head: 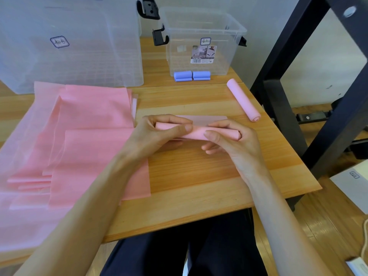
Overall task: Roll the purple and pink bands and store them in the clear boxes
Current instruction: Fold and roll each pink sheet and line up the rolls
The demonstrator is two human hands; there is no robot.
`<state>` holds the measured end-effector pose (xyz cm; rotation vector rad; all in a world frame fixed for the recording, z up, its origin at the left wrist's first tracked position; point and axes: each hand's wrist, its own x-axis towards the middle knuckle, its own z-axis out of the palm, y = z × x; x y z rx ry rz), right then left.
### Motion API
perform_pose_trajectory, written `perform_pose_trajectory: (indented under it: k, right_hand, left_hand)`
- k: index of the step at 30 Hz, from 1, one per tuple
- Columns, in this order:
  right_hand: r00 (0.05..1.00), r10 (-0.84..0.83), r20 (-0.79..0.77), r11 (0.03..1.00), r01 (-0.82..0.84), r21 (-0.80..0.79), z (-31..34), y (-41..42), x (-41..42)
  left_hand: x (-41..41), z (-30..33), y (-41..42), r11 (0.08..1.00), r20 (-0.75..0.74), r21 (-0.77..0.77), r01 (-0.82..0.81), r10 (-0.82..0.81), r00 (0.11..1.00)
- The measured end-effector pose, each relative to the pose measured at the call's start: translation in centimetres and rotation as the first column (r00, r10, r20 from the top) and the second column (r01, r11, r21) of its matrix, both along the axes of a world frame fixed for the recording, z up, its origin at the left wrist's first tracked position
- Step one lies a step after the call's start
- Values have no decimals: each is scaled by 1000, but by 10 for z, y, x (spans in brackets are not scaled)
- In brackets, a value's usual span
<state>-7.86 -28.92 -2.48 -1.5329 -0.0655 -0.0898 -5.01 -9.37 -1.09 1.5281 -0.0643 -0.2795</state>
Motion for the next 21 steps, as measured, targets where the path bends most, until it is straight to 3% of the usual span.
perform_pose_trajectory:
  k: [3,12,21]
  right_hand:
    - [999,-27,-19,1000,28,15,0,1,0]
    - [998,67,6,998,-67,-8,0,1,0]
    - [999,29,-17,1000,-29,-4,1,2,-1]
  left_hand:
    - [0,-1,-1,999,69,44,0,-3,998]
    - [0,1,1,1000,-38,-8,-27,26,999]
    - [1,-2,0,999,98,36,-25,21,995]
